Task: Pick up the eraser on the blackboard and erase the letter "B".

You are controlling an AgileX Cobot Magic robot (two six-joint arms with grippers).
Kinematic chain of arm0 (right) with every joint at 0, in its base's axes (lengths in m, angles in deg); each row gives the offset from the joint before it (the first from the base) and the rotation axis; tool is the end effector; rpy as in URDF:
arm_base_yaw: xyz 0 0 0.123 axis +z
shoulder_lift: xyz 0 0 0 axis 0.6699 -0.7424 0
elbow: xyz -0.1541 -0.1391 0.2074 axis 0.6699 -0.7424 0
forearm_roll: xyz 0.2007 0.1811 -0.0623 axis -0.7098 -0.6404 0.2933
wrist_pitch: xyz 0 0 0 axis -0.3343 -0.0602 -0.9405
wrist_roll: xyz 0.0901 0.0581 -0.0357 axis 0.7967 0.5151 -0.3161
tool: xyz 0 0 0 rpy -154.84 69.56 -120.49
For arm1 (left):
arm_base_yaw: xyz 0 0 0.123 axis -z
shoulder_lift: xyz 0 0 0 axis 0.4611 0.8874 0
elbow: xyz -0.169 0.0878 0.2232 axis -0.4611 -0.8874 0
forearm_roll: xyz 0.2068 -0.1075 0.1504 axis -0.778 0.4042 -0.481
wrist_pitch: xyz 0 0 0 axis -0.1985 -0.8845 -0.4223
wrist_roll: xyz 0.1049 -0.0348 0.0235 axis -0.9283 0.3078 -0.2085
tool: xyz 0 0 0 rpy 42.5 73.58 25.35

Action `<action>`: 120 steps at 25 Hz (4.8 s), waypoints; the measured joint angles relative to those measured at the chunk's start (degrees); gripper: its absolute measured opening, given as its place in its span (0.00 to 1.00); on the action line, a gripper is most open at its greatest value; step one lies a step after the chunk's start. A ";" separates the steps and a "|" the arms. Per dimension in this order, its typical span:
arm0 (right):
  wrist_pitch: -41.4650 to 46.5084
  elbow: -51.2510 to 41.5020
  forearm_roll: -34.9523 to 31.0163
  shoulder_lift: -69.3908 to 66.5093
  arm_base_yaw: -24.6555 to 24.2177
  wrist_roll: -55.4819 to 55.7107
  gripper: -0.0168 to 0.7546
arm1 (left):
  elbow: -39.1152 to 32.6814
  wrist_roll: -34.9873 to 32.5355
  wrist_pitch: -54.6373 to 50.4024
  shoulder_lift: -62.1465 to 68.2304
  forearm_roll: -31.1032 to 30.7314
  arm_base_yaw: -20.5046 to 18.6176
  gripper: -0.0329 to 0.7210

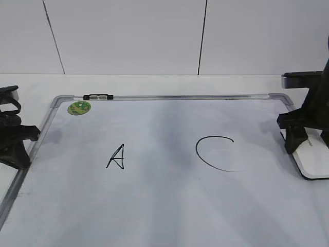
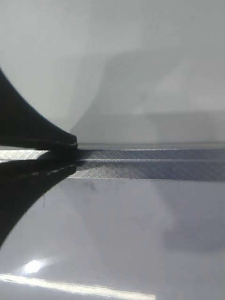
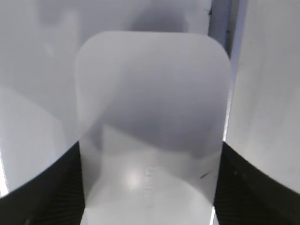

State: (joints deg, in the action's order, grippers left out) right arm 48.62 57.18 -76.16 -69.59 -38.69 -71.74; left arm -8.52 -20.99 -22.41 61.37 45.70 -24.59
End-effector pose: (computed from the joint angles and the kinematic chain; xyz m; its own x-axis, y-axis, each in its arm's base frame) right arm 0.3783 0.0164 0.1583 -0.9966 -0.0614 -0.0543 -0.0586 0.9969 -0.0518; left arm 0.3417 -0.0389 0.1204 -0.9893 -0.0569 -0.1341 -0.0285 0.9784 -0.2047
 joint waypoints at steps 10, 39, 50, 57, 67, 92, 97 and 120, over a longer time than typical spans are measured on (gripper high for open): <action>1.27 0.00 0.11 -1.20 0.00 -0.36 0.76 | 0.00 0.00 0.00 0.00 0.00 0.00 0.07; 2.07 1.33 -0.55 -1.92 0.00 -0.68 0.89 | 0.00 0.00 0.00 0.00 0.00 0.00 0.07; 4.25 3.62 1.55 -1.20 0.00 -0.61 0.89 | 0.00 0.00 0.00 0.00 0.00 0.00 0.07; 4.13 3.73 1.91 4.05 -0.09 -0.56 0.89 | 0.00 0.00 0.00 0.00 -0.56 0.00 0.07; 3.31 4.58 1.91 9.91 -0.09 -0.46 0.89 | 0.00 -2.16 -0.10 0.00 -2.93 -0.11 0.54; 2.69 10.93 -0.93 15.73 -0.09 -1.35 0.89 | 10.40 -2.38 -4.48 -13.46 -2.78 -0.10 0.88; 2.80 15.77 -1.47 18.11 -0.09 -2.53 0.87 | 12.95 -2.38 -5.50 -17.23 -6.27 -0.10 0.86; 7.48 17.51 -3.97 30.74 -0.09 -9.09 0.83 | 14.80 -1.51 -9.89 -31.23 -22.29 -0.10 0.83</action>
State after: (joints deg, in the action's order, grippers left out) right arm 56.10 74.68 -80.13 -38.85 -38.78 -80.83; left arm 6.28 -22.50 -32.30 30.14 23.41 -24.70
